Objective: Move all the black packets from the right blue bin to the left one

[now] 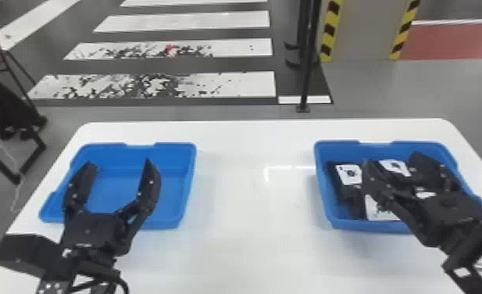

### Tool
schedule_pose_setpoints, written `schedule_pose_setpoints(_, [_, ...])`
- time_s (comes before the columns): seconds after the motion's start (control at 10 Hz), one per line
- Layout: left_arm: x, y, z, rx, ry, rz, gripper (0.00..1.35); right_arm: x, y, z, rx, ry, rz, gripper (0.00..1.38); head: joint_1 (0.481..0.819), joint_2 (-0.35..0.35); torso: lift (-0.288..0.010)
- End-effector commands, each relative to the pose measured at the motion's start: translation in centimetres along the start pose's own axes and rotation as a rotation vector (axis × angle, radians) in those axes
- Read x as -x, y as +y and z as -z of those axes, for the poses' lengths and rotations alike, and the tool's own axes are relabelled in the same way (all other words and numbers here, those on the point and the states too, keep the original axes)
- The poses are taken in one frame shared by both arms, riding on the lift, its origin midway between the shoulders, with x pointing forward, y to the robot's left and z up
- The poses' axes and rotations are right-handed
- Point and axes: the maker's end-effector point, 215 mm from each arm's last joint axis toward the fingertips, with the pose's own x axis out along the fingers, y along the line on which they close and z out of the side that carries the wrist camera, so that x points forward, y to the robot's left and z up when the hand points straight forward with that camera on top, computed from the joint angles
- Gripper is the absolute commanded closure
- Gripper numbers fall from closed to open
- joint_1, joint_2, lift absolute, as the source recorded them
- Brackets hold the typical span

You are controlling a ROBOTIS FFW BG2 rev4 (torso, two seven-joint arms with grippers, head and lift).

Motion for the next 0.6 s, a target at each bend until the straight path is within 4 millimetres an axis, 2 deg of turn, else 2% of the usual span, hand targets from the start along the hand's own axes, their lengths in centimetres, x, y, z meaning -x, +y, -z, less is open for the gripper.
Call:
schedule_pose_setpoints(0.0, [0.10,-0.02,0.21,0.005,0.005,-0.001,0.10,-0.01,-0.04,-0.06,-0.003,-0.002,0.000,0.25,0.695,0.080,-0.168])
schedule_pose_setpoints(0.5, [0.22,-0.06,0.30,0.007,0.005,0.000,0.10,-0.03,0.12,-0.05,-0.006,-0.002,-0.004,0.25,0.695,0.081,-0.168])
